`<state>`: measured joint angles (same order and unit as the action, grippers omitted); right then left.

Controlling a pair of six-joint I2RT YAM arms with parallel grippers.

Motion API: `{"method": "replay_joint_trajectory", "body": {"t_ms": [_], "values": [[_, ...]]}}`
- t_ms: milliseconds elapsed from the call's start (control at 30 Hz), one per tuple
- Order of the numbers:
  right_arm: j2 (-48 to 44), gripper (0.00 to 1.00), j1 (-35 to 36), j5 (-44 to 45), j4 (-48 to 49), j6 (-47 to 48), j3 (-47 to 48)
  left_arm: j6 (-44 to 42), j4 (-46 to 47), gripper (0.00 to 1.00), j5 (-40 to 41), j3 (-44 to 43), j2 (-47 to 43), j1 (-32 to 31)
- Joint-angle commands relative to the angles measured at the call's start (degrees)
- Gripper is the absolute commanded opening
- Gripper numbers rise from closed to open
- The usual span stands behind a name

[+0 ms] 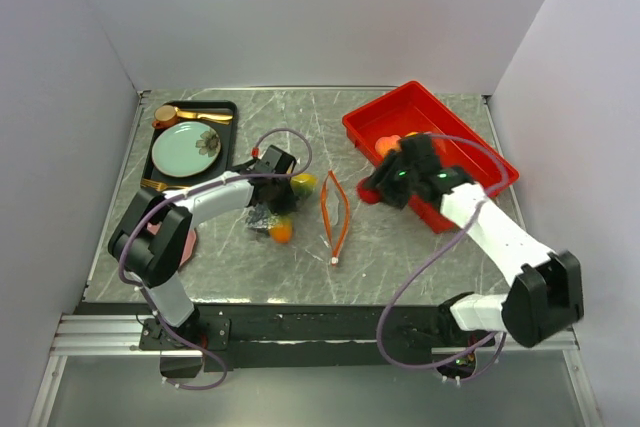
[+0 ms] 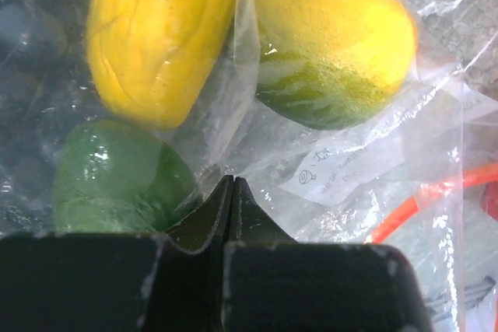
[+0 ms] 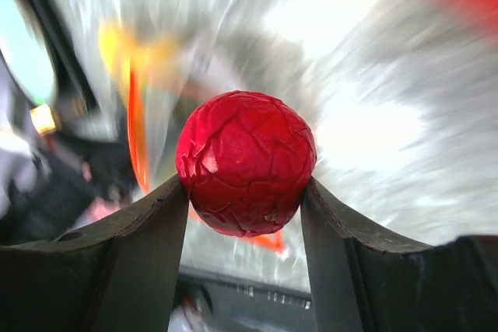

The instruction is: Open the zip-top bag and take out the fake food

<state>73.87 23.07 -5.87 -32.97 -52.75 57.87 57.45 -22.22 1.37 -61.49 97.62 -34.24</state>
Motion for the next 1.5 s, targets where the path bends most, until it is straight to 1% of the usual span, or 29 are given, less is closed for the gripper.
{"method": "replay_joint_trajectory", "body": {"t_ms": [0,100,200,267,300,333,400,433,467,533,567,600,667,733,767,800,833,867,900,933,967,1000,1067,1100,1233,1267,1300,1333,1467], "values": [[-2.8,0.29,-14.0,2.6,-4.6,7.0,3.4,-2.5,-0.5,0.01,-2.0,-2.9,-3.7,0.1],[-0.7,0.31,-20.6,4.4,-4.6,9.4,5.5,-3.7,0.5,0.01,-3.9,-3.0,-5.5,0.1],[3.6,0.34,-24.8,5.3,-3.8,10.2,7.4,-4.2,0.8,0.01,-5.1,-3.0,-7.2,0.1],[6.7,0.39,-26.6,4.6,-2.2,10.1,7.8,-4.7,0.1,0.02,-5.1,-3.9,-7.8,0.1],[7.8,0.42,-27.3,4.5,-1.8,10.2,8.4,-5.0,-0.8,0.03,-5.1,-4.2,-8.3,0.1],[9.8,0.53,-28.2,4.2,-1.2,10.4,8.8,-5.4,-1.1,0.04,-4.8,-4.4,-8.7,0.1],[11.7,0.65,-28.7,4.0,-1.5,11.3,10.7,-5.8,-2.0,0.11,-3.9,-4.9,-9.6,0.4],[13.3,0.78,-28.9,4.2,-2.2,11.5,11.5,-5.9,-2.3,0.14,-3.7,-5.2,-9.7,0.6],[13.8,0.82,-29.0,4.1,-2.7,12.2,12.1,-5.9,-2.7,0.21,-3.1,-5.5,-10.1,1.2],[13.8,0.89,-28.9,3.6,-3.8,12.9,13.6,-6.2,-4.1,0.26,-2.5,-5.5,-11.0,2.7],[13.3,0.9,-28.7,3.1,-4.0,13.1,13.8,-6.1,-4.6,0.29,-2.1,-5.4,-11.4,3.2],[12.7,0.9,-28.4,3.0,-4.5,13.2,13.9,-6.1,-5.2,0.29,-1.5,-5.1,-12.3,3.7],[10.1,0.89,-27.3,2.2,-5.4,13.2,13.2,-5.9,-7.3,0.28,0.2,-4.2,-13.4,5.2],[6.8,0.84,-25.5,1.1,-5.6,12.8,12.0,-5.1,-9.0,0.26,2.1,-2.2,-15.2,6.3],[5.7,0.83,-22.7,0.6,-5.4,12.1,10.4,-4.6,-9.3,0.21,2.4,-1.4,-16.2,6.6],[3.8,0.76,-20.3,0.2,-4.4,11.6,9.3,-3.8,-9.4,0.2,2.5,-0.5,-16.8,6.9],[3.0,0.71,-18.4,-0.6,-3.4,9.7,8.2,-3.4,-9.1,0.18,2.4,1.4,-17.4,7.3],[2.4,0.66,-14.2,-1.9,-2.1,8.5,5.4,-2.9,-8.8,0.13,2.2,2.5,-18.2,7.3],[1.6,0.56,-12.3,-4.7,1.6,7.1,3.9,-1.8,-8.5,0.12,2.1,3.6,-18.5,7.3],[1.6,0.51,-10.1,-5.7,3.6,4.1,2.5,-1.2,-8.3,0.1,1.9,5.2,-18.7,7.3],[1.7,0.48,-8.1,-6.7,5.6,2.7,0.3,-0.6,-7.7,0.07,1.7,6.0,-18.9,7.4],[2.9,0.45,-3.8,-7.4,9.2,1.4,-0.4,0.1,-7.1,0.06,1.4,6.8,-19.0,7.3],[5.2,0.41,-0.4,-8.2,11.3,-0.7,-0.1,0.6,-4.4,0.05,0.0,8.8,-19.1,7.4],[8.0,0.37,2.7,-9.2,12.7,-1.2,0.3,0.9,-3.7,0.04,-0.3,9.5,-19.2,7.4],[13.9,0.35,7.6,-8.8,15.0,-2.8,3.2,0.8,-1.7,0.01,-0.4,11.0,-18.8,7.4],[15.2,0.35,8.0,-9.7,15.7,-3.2,3.7,0.7,-1.8,0.01,0.2,11.0,-18.3,7.5],[17.3,0.31,8.1,-10.1,16.5,-3.8,3.7,0.6,-1.8,0.01,0.4,11.0,-17.9,7.5],[18.1,0.3,8.8,-10.6,17.1,-4.4,3.7,0.6,-1.5,0.01,0.5,11.2,-17.7,7.5],[20.9,0.29,10.0,-10.7,18.7,-5.2,3.8,0.4,-0.9,0.01,1.0,12.1,-16.2,7.5]]}}
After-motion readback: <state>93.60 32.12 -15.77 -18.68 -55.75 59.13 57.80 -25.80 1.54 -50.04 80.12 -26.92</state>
